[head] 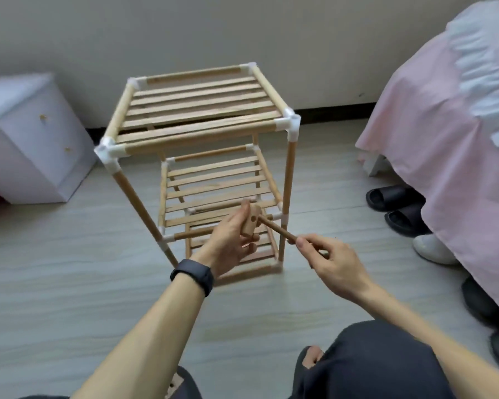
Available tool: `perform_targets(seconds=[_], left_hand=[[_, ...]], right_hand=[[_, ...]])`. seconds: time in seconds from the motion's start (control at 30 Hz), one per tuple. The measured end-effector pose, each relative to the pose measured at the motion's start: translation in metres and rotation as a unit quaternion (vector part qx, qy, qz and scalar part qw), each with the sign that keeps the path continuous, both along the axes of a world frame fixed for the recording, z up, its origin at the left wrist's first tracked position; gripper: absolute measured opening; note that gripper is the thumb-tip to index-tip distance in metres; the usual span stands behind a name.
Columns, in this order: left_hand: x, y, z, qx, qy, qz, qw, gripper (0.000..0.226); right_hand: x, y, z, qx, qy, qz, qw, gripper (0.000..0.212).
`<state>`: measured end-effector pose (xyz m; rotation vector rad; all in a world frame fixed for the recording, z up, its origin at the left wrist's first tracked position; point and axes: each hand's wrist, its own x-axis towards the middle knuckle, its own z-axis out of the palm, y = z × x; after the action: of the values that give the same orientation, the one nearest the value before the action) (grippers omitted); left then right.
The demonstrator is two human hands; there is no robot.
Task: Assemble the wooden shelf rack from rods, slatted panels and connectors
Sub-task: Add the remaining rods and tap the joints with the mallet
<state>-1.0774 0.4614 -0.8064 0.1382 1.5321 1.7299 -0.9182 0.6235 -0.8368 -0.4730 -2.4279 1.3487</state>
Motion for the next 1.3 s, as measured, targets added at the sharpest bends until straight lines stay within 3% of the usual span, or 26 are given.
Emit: perform_targets(seconds=[0.17, 0.6, 0.83, 0.9, 1.03, 1.3], left_hand=[[-0.001, -0.019, 0.051, 0.019, 0.036, 0.003, 0.999, 0.038], [-0.016, -0.066, 0.104, 0.070, 0.131, 0.076, 0.986, 0.031], [-0.024, -0.077, 0.116, 0.060, 0.203, 0.074, 0.975, 0.043], [-0.026, -0.077, 0.118, 0.027, 0.265, 0.067, 0.962, 0.038], [-0.030, -0.081, 0.115, -0.002, 0.370, 0.058, 0.927, 0.032], [-0.032, -0.096, 0.108, -0.024, 0.448, 0.112, 0.887, 0.040]], right_hand=[[-0.026, -0.012, 0.060, 0.083, 0.040, 0.061, 0.994, 0.020], [-0.054, -0.046, 0.126, 0.086, 0.092, 0.129, 0.984, 0.020], [-0.061, -0.054, 0.144, 0.093, 0.079, 0.139, 0.983, 0.022], [-0.060, -0.058, 0.151, 0.140, 0.086, 0.138, 0.977, 0.023], [-0.059, -0.067, 0.165, 0.330, 0.109, 0.117, 0.931, 0.027], [-0.079, -0.076, 0.166, 0.105, 0.023, 0.177, 0.978, 0.027]])
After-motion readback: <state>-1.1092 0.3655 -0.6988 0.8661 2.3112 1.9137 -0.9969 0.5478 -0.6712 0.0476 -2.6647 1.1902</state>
